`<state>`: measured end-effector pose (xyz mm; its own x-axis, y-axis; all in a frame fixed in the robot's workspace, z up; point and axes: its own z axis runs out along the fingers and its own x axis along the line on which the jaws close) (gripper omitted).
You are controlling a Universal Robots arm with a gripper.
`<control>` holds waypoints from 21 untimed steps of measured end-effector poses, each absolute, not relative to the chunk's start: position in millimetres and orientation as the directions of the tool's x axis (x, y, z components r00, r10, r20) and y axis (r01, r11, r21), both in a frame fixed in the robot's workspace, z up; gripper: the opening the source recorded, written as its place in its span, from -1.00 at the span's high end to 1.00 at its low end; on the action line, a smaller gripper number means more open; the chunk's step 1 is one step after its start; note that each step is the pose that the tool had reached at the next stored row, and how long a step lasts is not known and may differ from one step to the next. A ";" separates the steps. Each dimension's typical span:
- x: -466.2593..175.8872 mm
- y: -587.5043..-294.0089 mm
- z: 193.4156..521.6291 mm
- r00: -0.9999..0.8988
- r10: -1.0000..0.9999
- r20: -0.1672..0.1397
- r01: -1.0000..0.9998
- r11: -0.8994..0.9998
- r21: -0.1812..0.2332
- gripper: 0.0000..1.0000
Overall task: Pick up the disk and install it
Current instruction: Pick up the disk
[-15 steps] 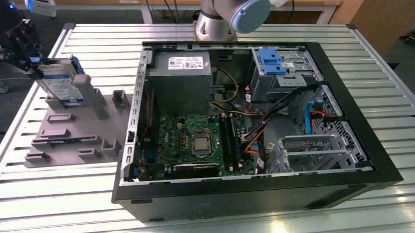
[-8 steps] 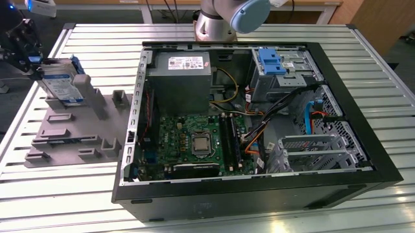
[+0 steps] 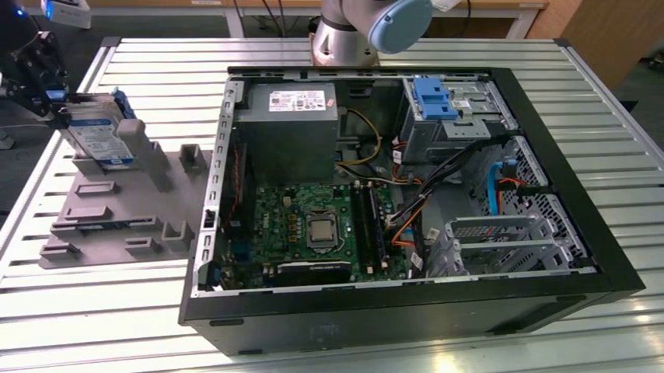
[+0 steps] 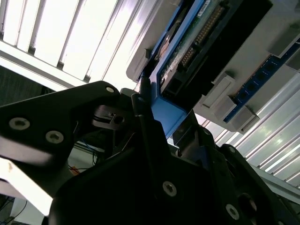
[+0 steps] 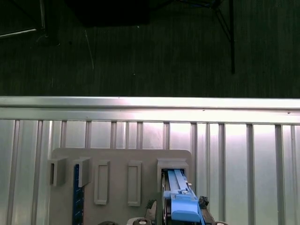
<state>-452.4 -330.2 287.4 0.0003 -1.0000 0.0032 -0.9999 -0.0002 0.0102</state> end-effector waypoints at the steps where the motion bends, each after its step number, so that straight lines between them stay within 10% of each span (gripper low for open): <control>1: -452.4 -330.2 287.8 0.000 -1.000 0.003 -1.000 0.000 0.011 0.11; 21: -450.3 -330.2 291.1 -0.004 -1.000 0.003 -1.000 0.004 0.011 0.11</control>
